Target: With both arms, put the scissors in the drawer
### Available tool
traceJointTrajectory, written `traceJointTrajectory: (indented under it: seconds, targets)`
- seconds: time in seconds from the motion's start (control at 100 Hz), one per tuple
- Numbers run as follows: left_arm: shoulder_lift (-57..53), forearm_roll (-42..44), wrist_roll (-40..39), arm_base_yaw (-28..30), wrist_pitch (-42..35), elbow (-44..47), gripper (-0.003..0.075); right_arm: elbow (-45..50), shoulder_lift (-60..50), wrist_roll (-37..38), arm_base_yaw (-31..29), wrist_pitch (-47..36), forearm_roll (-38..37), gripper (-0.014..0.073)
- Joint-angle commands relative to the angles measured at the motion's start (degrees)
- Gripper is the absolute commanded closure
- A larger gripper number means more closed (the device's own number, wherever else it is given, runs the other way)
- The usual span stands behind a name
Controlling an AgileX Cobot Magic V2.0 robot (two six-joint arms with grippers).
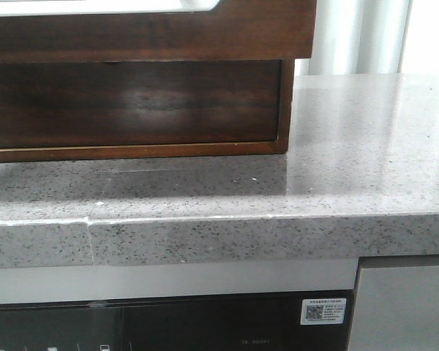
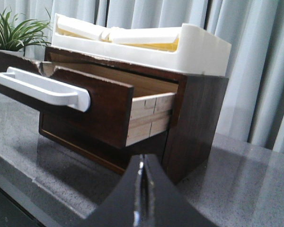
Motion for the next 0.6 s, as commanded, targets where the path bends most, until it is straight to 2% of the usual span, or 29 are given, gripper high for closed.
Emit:
traceJointTrajectory:
  seconds: [0.0,0.48,0.59]
  targets:
    - [0.65,-0.66,-0.57,-0.46,-4.86,-1.37,0.0717,-0.62,0.38,-0.16,-0.14,-3.36,0.56,0.0699]
    - [0.77,-0.66,-0.57,-0.46,-5.72,-0.75,0.0717,0.0,0.38,-0.16,-0.14,-2.76,0.56,0.0699]
    - [0.77,-3.55,-0.57,1.88,-5.83,0.89,0.0717,0.0,0.38,-0.16,-0.14,-2.76,0.56,0.0699]
